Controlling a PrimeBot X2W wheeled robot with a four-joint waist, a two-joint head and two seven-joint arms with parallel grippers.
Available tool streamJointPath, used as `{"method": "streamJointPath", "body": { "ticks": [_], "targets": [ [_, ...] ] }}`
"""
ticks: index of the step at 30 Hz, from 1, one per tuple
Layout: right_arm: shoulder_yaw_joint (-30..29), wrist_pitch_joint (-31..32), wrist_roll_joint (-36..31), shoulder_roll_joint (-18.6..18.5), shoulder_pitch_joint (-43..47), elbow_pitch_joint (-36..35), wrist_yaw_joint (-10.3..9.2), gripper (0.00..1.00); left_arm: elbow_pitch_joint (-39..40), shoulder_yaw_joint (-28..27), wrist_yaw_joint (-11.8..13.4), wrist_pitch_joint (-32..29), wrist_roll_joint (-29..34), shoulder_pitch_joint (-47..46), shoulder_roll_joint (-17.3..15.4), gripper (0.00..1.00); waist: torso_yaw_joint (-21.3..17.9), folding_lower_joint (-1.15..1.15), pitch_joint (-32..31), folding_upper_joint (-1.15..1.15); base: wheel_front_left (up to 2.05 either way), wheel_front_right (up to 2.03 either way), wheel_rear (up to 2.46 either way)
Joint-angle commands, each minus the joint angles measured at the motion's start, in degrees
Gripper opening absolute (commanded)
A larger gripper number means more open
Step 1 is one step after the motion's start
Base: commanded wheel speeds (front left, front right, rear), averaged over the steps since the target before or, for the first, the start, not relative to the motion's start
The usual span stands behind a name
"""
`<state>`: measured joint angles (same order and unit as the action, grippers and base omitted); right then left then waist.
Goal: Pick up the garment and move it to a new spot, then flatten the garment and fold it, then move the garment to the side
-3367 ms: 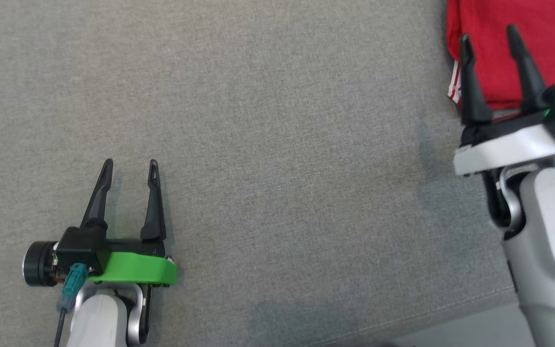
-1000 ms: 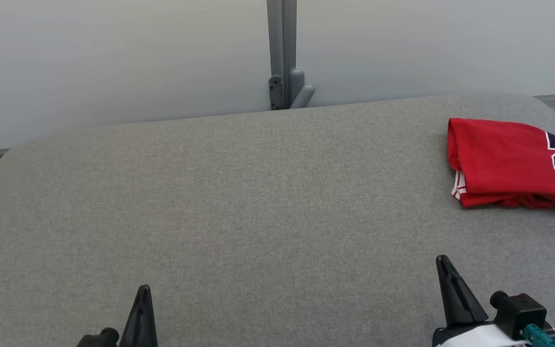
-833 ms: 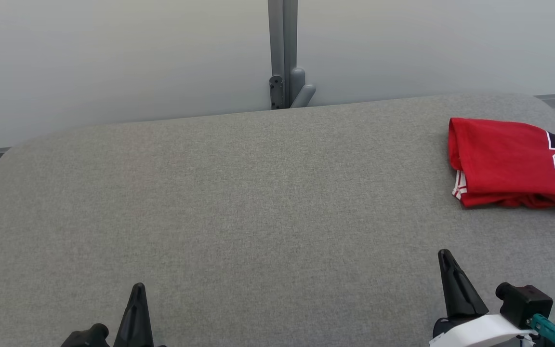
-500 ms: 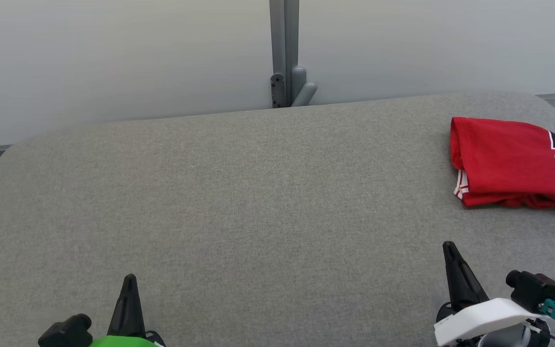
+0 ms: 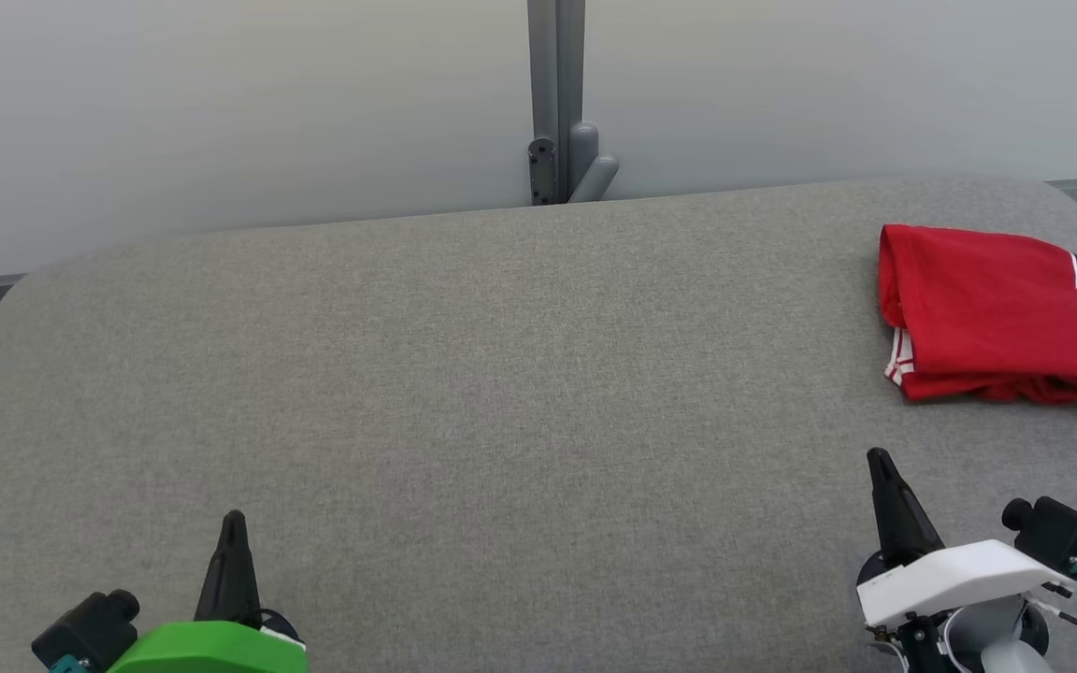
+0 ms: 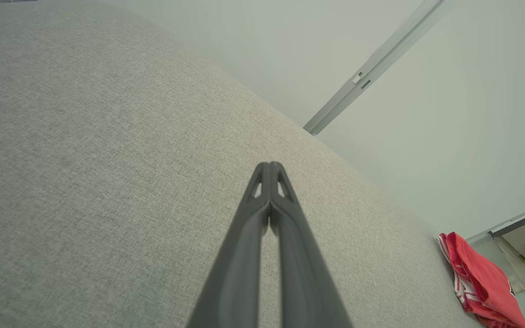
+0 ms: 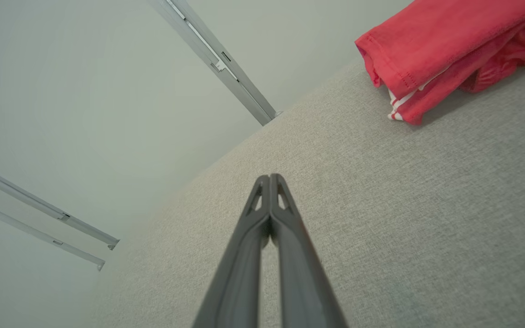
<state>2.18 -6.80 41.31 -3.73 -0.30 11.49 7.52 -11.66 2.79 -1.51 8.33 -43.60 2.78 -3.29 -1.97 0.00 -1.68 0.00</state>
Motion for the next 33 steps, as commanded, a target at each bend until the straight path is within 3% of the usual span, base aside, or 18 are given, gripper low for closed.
{"method": "streamJointPath", "body": {
  "ticks": [1, 33],
  "targets": [
    [-0.4, 0.5, 2.1, -0.3, -1.9, -0.1, -0.01, 0.00, 0.3, -0.6, -0.4, -0.3, -2.0, -1.8, -0.6, 0.00, 0.0, 0.00, 0.0, 0.00, 0.00, 0.00, 0.00],
    [-3.4, 6.8, 23.7, -0.2, -8.7, 5.9, -0.01, 0.00, -3.0, -4.7, -3.0, -5.4, -22.7, -7.4, -0.6, 0.00, 0.7, 0.00, 0.8, 0.00, 0.00, 0.00, 0.00]
  ]
}}
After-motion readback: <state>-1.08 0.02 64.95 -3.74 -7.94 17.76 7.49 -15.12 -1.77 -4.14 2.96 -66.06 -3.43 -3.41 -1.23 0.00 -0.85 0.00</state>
